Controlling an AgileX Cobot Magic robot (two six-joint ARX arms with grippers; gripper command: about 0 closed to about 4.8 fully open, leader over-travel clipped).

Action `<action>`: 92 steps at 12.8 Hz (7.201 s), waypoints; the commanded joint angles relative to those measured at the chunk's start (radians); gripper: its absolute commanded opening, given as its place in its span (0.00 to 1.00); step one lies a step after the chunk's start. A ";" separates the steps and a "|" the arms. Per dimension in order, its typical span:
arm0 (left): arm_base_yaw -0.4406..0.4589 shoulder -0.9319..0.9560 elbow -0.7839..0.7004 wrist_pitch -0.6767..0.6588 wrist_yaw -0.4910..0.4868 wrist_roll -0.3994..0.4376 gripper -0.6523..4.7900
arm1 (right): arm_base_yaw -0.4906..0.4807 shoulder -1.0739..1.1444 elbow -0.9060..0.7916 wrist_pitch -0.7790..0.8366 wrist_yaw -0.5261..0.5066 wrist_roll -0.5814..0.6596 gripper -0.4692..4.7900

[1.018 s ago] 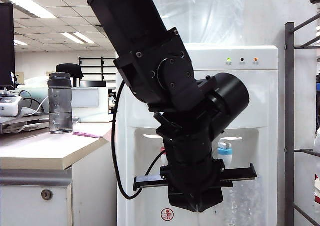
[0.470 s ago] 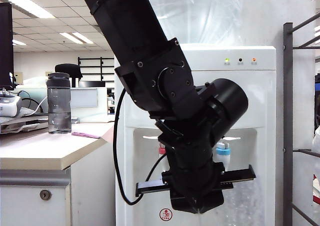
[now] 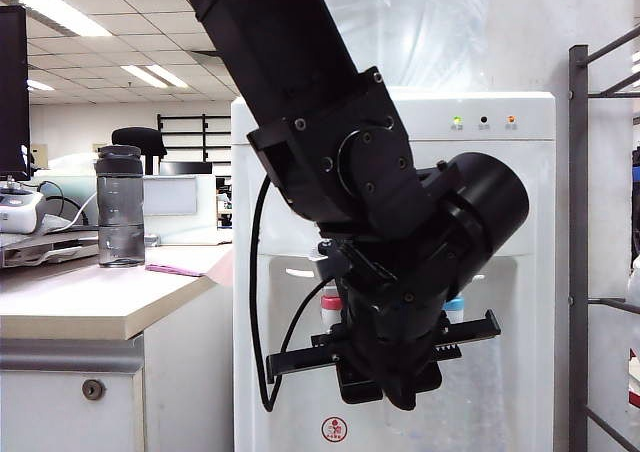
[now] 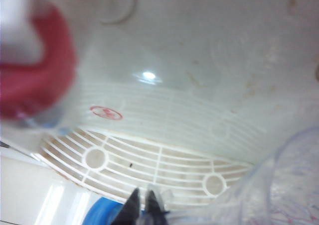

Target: Pick up the plastic mug from the left desk, go to the cold water outlet of the water dispenser, press the vertical switch to get some water, then put the mug back on the desk.

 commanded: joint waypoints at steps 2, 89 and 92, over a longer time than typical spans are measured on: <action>-0.017 -0.007 0.006 0.008 -0.069 -0.035 0.11 | 0.001 0.012 0.005 0.014 0.003 0.054 0.08; -0.016 -0.008 0.006 0.009 -0.039 -0.005 0.11 | 0.221 0.602 -0.079 0.455 0.100 -0.414 0.09; -0.016 -0.008 0.006 0.009 -0.039 -0.006 0.11 | 0.220 0.564 -0.079 0.440 0.129 -0.109 0.09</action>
